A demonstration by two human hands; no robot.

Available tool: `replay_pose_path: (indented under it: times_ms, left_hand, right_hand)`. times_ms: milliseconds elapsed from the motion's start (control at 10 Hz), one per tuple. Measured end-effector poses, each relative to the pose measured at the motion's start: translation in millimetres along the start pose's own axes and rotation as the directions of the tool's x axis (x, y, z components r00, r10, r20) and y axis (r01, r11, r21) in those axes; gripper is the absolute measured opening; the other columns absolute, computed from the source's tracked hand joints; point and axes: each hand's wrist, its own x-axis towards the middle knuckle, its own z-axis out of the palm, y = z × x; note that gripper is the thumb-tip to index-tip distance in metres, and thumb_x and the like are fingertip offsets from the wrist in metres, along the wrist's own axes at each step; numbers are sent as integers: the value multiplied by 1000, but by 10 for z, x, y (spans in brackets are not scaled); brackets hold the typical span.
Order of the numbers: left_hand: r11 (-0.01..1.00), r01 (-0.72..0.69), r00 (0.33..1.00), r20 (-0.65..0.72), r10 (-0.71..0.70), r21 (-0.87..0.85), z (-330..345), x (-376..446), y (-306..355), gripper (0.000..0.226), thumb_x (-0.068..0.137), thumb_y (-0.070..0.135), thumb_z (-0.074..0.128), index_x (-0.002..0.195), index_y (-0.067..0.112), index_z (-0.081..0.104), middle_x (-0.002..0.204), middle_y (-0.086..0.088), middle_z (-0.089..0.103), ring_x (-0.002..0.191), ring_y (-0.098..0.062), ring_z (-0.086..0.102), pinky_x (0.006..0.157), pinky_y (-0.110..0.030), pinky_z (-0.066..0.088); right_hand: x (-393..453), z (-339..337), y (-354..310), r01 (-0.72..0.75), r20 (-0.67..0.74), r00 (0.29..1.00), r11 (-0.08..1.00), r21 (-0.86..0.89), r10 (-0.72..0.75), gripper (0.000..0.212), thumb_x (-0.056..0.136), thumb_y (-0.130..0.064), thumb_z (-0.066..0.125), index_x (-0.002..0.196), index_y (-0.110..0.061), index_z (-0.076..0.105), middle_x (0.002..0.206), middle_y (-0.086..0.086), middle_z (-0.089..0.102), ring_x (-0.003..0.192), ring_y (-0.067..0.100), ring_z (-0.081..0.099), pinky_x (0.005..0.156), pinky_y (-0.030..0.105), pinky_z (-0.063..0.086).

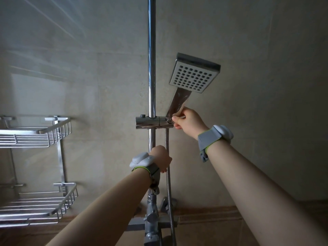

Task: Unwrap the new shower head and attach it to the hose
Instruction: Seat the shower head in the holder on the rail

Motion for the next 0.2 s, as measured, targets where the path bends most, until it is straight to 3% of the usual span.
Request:
replay_pose_path:
  times_ms: [100, 200]
  left_hand:
    - [999, -50, 998, 46, 50, -20, -70, -35, 17, 19, 88, 16, 51, 78, 2, 58, 70, -9, 63, 64, -24, 63, 58, -27, 53]
    - [987, -49, 996, 69, 60, -155, -203, -148, 83, 12, 88, 13, 54, 79, 6, 56, 68, -3, 59, 53, -11, 58, 48, -18, 51]
  right_hand:
    - [-19, 29, 31, -25, -13, 1000, 1000, -8, 25, 24, 88, -9, 48, 70, -25, 45, 70, 1, 53, 75, 28, 57, 84, 49, 52]
    - [-92, 28, 39, -79, -27, 997, 996, -40, 78, 27, 87, -18, 51, 114, -22, 50, 105, 10, 56, 101, 35, 59, 96, 53, 47]
